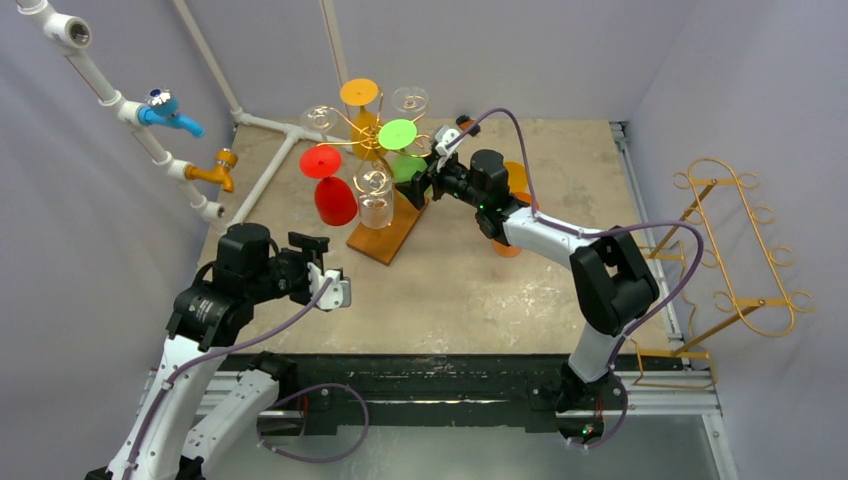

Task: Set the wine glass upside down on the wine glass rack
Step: Adjust the wine glass in the wine rack.

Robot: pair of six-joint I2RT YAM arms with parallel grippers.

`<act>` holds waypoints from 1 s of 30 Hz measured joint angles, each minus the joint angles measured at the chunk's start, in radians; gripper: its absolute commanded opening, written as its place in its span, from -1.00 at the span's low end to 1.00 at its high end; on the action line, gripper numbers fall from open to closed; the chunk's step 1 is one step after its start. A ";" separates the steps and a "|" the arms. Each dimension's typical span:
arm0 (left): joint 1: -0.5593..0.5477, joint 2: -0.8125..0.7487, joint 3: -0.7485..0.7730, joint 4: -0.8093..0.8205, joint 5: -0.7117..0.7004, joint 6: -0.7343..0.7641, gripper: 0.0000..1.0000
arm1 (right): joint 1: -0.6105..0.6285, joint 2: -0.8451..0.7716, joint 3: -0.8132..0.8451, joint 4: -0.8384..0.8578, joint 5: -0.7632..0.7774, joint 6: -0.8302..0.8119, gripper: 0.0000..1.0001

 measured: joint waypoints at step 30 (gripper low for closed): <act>0.000 -0.007 0.000 0.000 -0.001 0.002 0.39 | 0.008 -0.145 -0.144 0.095 0.030 0.001 0.29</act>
